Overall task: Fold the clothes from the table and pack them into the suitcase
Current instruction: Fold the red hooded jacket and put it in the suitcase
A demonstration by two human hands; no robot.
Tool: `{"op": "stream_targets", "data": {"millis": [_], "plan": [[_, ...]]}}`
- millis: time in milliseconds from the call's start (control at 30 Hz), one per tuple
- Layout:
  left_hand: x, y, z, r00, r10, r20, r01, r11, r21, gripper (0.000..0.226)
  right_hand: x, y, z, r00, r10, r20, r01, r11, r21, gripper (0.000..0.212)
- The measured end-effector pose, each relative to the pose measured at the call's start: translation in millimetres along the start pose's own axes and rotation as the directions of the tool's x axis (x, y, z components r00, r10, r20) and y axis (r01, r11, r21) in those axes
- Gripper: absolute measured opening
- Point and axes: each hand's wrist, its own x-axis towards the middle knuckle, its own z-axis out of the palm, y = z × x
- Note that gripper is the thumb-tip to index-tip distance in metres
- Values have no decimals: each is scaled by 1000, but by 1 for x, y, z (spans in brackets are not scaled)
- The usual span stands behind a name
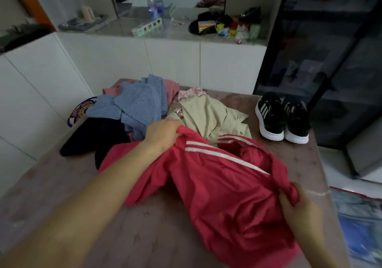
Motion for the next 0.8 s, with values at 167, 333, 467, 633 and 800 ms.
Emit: {"op": "stream_targets", "data": {"millis": [167, 333, 467, 633, 800], "plan": [[59, 48, -41, 956, 144, -256, -172, 981, -87, 33, -41, -21, -30, 979, 93, -180, -59, 981, 187, 14], [69, 40, -47, 944, 184, -275, -216, 972, -93, 49, -59, -2, -28, 977, 98, 187, -103, 995, 18, 63], [36, -5, -10, 999, 35, -31, -36, 999, -31, 56, -53, 4, -33, 980, -104, 168, 130, 980, -154, 73], [-27, -44, 26, 992, -128, 21, 130, 987, -97, 73, -18, 24, -41, 970, -200, 135, 241, 835, -495, 78], [-91, 6, 30, 996, 31, -83, -53, 956, -288, 64, -6, 31, -28, 835, -442, 328, 545, 745, -385, 35]]}}
